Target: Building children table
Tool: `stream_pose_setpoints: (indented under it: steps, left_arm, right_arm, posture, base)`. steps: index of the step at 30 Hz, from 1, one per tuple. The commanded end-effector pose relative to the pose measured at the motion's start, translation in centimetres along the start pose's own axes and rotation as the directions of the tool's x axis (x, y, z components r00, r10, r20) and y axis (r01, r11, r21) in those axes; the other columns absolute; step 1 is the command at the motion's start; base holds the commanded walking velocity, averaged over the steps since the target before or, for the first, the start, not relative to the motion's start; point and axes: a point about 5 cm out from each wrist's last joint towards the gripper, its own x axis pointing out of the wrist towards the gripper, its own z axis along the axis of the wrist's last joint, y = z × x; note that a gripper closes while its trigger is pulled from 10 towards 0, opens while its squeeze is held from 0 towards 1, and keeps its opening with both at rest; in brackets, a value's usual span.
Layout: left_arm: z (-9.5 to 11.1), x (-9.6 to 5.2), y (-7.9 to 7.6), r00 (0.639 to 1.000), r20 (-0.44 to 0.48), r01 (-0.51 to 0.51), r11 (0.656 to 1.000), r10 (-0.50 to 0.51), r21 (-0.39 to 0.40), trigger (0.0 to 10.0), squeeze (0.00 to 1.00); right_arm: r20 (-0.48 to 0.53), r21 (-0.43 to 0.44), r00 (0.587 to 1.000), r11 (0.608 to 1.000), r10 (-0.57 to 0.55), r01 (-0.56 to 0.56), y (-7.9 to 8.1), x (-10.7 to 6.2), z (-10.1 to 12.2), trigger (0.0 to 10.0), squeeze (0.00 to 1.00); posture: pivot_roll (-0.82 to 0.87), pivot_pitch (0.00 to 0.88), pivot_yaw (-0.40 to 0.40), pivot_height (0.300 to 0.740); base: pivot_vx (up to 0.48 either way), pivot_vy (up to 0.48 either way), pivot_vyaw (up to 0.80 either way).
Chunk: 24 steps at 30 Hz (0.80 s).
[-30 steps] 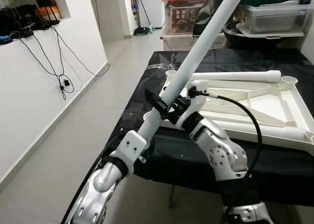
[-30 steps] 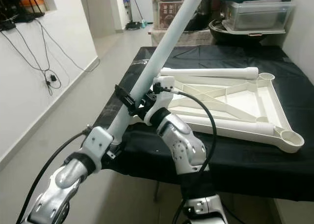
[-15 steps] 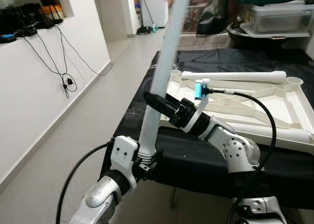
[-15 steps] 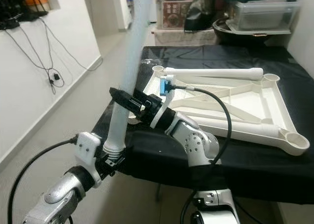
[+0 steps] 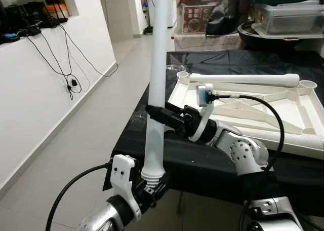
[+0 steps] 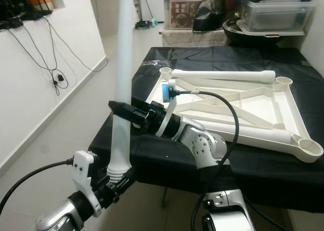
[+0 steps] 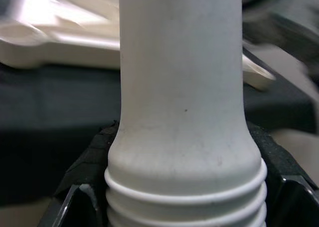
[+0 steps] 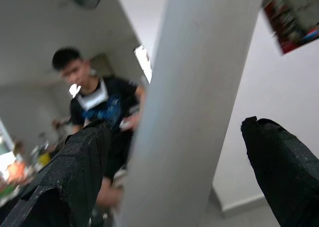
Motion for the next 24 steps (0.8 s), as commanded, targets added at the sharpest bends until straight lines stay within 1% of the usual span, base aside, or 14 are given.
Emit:
stream_pose_setpoints:
  steps: [1,2,3,6,11,13,15,16,19,21,24]
  left_arm:
    - [-0.1,-0.8,-0.9,0.994,-0.039,0.101,0.994,-0.102,-0.036,10.0,0.00]
    - [-0.1,-0.8,-0.9,0.994,-0.039,0.101,0.994,-0.102,-0.036,10.0,0.00]
    - [-0.1,-1.1,-1.1,0.992,-0.049,0.117,0.992,-0.119,-0.049,10.0,0.00]
    - [-0.4,-1.6,-1.4,0.984,-0.078,0.157,0.986,-0.161,-0.054,10.0,0.00]
    - [-0.4,-1.8,-1.3,0.982,-0.097,0.158,0.986,-0.162,-0.044,10.0,0.00]
    - [-0.9,-2.0,-1.0,0.977,-0.145,0.155,0.988,-0.153,0.003,10.0,0.00]
    - [-0.9,-2.0,-1.0,0.977,-0.145,0.155,0.988,-0.153,0.003,10.0,0.00]
    - [-1.1,-2.1,-0.9,0.975,-0.164,0.153,0.988,-0.148,0.018,10.0,0.00]
    - [-1.3,-2.2,-0.7,0.973,-0.181,0.149,0.988,-0.140,0.036,10.0,0.00]
    - [-1.8,-2.5,0.0,0.969,-0.217,0.130,0.990,-0.114,0.061,10.0,0.00]
    - [-1.9,-2.7,0.4,0.968,-0.232,0.121,0.990,-0.100,0.075,10.0,0.00]
  right_arm:
    - [-0.050,0.000,0.996,0.998,0.068,-0.069,0.7,0.4,-0.4,10.0,0.00]
    - [-0.050,0.000,0.996,0.998,0.068,-0.069,0.7,0.4,-0.4,10.0,0.00]
    - [-0.059,0.002,0.995,0.997,0.080,-0.080,0.7,0.4,-0.5,10.0,0.00]
    - [-0.089,0.017,0.989,0.993,0.117,-0.116,1.0,0.1,-0.9,10.0,0.00]
    - [-0.106,0.029,0.983,0.989,0.150,-0.147,1.1,0.0,-1.1,10.0,0.00]
    - [-0.134,0.048,0.974,0.983,0.181,-0.176,1.3,-0.2,-1.4,10.0,0.00]
    - [-0.134,0.048,0.974,0.983,0.181,-0.176,1.3,-0.2,-1.4,10.0,0.00]
    - [-0.144,0.056,0.971,0.981,0.193,-0.186,1.4,-0.2,-1.5,10.0,0.00]
    - [-0.150,0.066,0.968,0.979,0.200,-0.192,1.5,-0.2,-1.5,10.0,0.00]
    - [-0.151,0.094,0.965,0.975,0.214,-0.202,1.6,-0.2,-1.5,10.0,0.00]
    - [-0.150,0.112,0.963,0.972,0.224,-0.208,1.8,-0.1,-1.5,10.0,0.00]
  posture:
    - [0.01,0.022,0.062,0.740]
    - [0.01,0.022,0.062,0.740]
    - [0.01,0.022,0.062,0.740]
    - [0.01,0.022,0.062,0.740]
    - [0.01,0.022,0.062,0.740]
    - [0.01,0.015,0.061,0.740]
    - [0.01,0.015,0.061,0.740]
    - [0.01,0.015,0.061,0.740]
    - [0.01,0.021,0.059,0.740]
    - [0.01,0.022,0.056,0.740]
    - [0.01,0.022,0.056,0.740]
  base:
    - [0.000,0.000,0.00]
    - [0.000,0.000,0.00]
    - [0.000,0.000,0.00]
    - [0.000,0.000,0.00]
    - [0.000,0.000,0.00]
    - [0.000,0.000,0.00]
    - [0.000,0.000,0.00]
    - [0.000,0.000,0.00]
    - [0.000,0.000,0.00]
    - [0.000,0.000,0.00]
    - [0.000,0.000,0.00]
